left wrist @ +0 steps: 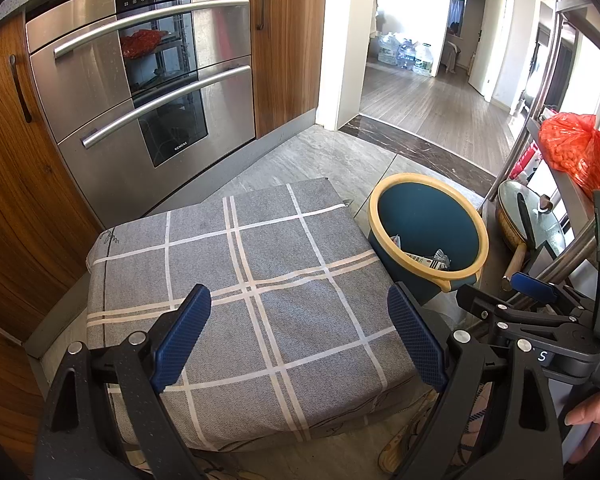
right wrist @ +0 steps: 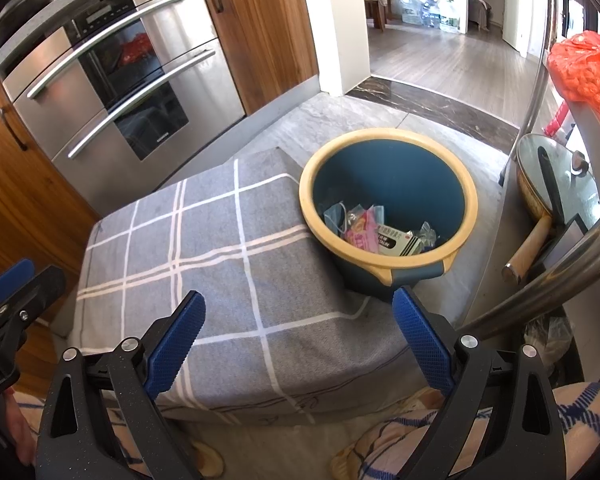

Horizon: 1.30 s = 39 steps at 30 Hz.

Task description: Collect trash

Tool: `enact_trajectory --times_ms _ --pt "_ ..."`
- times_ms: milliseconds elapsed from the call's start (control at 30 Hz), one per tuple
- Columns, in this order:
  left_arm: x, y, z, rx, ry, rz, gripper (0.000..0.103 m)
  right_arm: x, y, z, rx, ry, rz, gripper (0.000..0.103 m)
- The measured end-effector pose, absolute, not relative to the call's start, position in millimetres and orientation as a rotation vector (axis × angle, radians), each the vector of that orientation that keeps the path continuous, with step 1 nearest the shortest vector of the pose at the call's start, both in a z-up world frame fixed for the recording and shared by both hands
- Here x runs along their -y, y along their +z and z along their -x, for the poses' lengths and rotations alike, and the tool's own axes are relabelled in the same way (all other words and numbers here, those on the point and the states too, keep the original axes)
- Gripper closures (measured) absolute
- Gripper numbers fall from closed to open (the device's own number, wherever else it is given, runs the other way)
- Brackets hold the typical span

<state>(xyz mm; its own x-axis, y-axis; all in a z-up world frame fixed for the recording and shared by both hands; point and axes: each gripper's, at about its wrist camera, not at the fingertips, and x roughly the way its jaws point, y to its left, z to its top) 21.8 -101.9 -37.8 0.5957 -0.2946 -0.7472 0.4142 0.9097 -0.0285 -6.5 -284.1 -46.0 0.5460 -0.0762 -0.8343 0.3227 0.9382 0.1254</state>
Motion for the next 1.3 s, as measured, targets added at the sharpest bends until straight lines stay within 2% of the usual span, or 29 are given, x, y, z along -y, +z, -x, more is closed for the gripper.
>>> enact_trajectory --times_ms 1300 --pt "109.0 -34.5 -17.0 -0.817 -0.411 -0.174 0.014 283.9 -48.4 3.9 -0.983 -0.24 -0.293 0.009"
